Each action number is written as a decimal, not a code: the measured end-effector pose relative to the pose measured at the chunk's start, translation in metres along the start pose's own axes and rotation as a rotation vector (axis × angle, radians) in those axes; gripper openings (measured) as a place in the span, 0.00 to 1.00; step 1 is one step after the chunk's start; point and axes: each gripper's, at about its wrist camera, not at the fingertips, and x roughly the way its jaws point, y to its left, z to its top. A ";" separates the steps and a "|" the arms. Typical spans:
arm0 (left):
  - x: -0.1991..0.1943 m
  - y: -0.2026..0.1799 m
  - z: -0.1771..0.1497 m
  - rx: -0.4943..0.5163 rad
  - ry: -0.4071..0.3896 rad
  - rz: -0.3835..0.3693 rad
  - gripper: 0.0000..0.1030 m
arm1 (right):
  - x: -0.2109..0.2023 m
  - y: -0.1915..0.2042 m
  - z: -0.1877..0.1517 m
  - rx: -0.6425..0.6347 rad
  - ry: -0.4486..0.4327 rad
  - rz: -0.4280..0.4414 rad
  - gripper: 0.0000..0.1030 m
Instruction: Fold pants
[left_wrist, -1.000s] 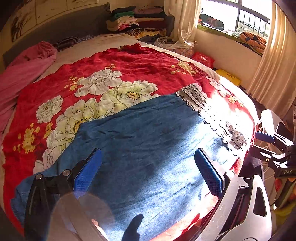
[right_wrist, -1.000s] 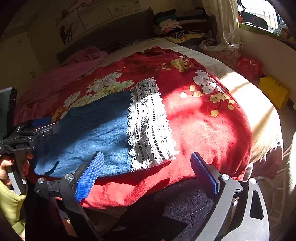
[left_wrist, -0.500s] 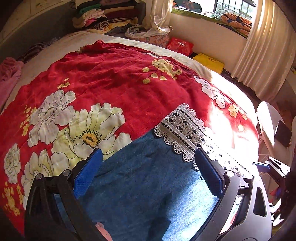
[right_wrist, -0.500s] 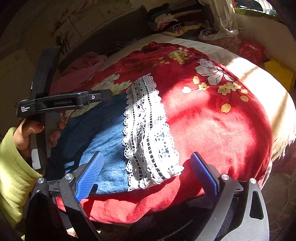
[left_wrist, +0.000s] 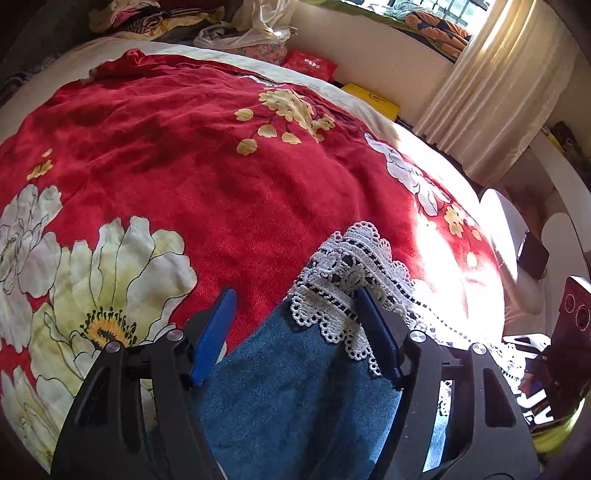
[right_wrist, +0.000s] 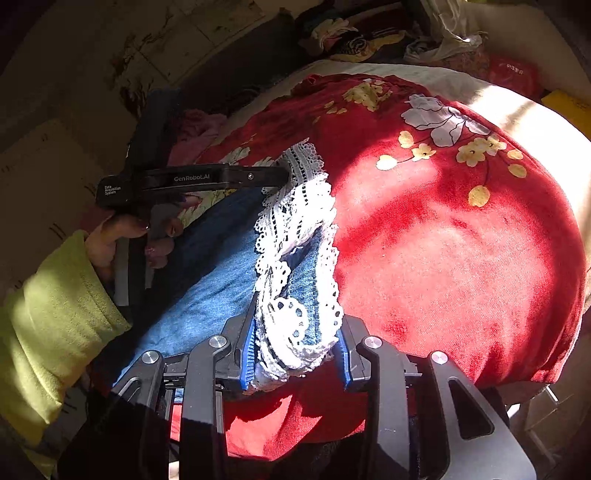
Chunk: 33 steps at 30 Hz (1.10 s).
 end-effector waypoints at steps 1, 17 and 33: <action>0.000 0.000 0.000 0.004 -0.008 -0.018 0.54 | 0.002 -0.001 0.000 0.002 0.001 0.004 0.32; -0.016 -0.013 -0.004 -0.005 -0.078 -0.081 0.12 | -0.003 0.019 0.013 -0.011 -0.045 0.066 0.21; -0.155 0.043 -0.083 -0.118 -0.345 -0.147 0.11 | 0.011 0.178 0.016 -0.335 -0.007 0.223 0.21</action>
